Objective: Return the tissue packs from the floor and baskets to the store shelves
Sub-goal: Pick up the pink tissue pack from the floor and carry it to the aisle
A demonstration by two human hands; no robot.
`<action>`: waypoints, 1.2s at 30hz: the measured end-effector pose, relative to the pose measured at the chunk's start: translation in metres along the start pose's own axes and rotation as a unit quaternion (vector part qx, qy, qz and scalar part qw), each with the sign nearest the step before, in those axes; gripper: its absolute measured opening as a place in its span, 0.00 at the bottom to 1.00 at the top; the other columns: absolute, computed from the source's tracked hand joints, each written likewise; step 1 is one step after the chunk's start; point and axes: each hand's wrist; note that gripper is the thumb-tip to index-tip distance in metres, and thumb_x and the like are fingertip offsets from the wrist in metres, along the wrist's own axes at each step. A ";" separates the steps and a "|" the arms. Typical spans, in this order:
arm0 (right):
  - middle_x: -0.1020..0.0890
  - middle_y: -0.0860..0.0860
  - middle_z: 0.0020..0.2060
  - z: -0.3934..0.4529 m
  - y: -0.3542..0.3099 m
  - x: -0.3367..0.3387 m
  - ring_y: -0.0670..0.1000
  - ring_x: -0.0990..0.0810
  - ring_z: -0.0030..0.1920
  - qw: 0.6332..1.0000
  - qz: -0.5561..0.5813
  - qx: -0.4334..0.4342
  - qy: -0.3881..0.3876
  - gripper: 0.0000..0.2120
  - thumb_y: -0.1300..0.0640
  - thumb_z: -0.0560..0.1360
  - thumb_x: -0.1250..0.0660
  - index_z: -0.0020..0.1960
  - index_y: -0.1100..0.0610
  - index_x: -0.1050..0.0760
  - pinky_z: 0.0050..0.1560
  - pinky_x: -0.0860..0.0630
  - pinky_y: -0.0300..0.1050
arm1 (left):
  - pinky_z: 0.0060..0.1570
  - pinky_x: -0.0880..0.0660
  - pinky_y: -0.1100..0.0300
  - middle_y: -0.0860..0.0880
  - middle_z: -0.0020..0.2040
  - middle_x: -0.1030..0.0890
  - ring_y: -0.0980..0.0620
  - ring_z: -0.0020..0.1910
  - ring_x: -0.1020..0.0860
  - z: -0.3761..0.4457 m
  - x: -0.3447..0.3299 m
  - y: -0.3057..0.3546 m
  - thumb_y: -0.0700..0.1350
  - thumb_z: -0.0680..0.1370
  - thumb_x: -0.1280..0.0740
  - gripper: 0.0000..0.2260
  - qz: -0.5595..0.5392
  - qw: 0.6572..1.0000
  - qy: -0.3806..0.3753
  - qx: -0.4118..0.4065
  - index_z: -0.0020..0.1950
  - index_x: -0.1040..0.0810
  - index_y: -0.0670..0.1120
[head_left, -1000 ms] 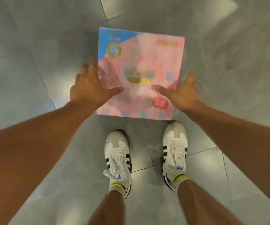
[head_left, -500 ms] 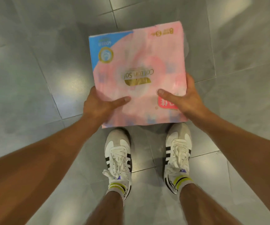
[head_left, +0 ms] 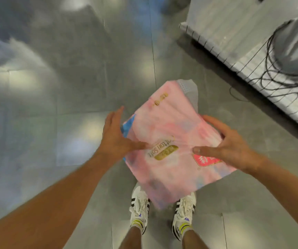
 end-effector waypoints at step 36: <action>0.19 0.44 0.62 -0.277 -0.723 -0.067 0.45 0.18 0.59 0.831 0.054 0.489 -0.260 0.33 0.49 0.72 0.24 0.73 0.47 0.34 0.56 0.19 0.45 | 0.43 0.20 0.64 0.60 0.57 0.16 0.61 0.52 0.17 -0.569 0.467 0.280 0.32 0.59 0.18 0.45 -0.324 0.739 0.541 -0.237 0.71 0.28 0.59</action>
Point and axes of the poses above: each hand's wrist, its own z-axis towards the middle knuckle, its own x-axis out of the back of the hand, y = z × x
